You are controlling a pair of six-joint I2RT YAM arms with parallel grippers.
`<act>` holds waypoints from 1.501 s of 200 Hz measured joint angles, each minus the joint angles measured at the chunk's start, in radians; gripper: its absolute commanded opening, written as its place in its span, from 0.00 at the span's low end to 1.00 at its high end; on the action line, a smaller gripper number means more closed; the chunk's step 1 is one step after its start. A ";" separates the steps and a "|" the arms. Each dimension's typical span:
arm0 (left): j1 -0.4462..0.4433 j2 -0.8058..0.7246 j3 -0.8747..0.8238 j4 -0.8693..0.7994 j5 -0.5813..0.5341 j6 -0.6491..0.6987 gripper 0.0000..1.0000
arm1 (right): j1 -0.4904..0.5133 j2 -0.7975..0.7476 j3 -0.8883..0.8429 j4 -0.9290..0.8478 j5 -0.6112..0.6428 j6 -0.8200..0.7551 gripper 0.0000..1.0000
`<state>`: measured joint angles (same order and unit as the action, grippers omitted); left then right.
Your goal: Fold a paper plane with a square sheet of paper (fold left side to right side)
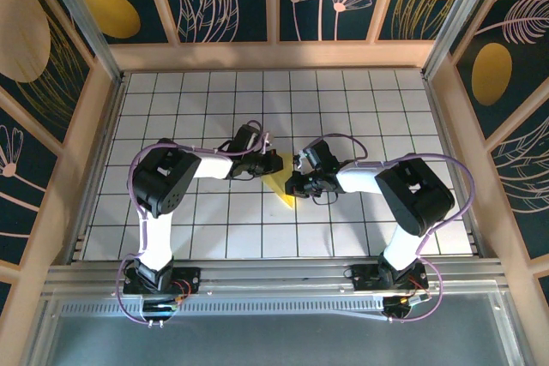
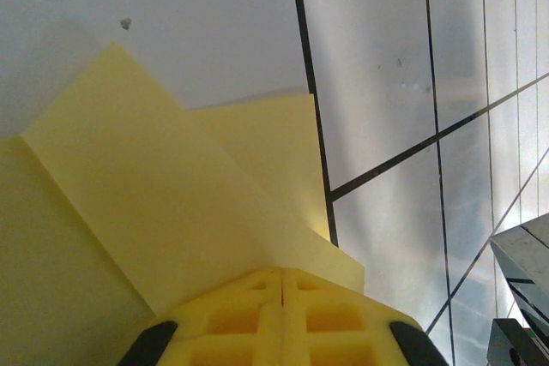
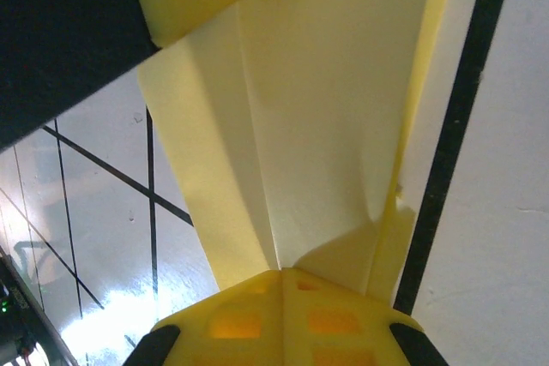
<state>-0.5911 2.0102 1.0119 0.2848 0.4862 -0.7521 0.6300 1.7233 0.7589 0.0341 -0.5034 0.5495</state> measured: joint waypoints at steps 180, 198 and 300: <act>-0.004 -0.001 0.000 0.000 -0.017 -0.021 0.00 | -0.012 0.004 0.028 0.031 -0.087 0.037 0.00; -0.004 -0.001 0.000 -0.001 -0.019 -0.021 0.00 | -0.008 0.024 0.040 0.036 -0.085 0.037 0.00; -0.005 -0.002 0.000 -0.005 -0.030 -0.032 0.00 | 0.003 0.047 0.041 0.035 -0.048 0.037 0.00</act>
<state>-0.5961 2.0079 1.0119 0.2798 0.4564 -0.7837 0.6327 1.7706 0.8001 0.0692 -0.5514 0.5869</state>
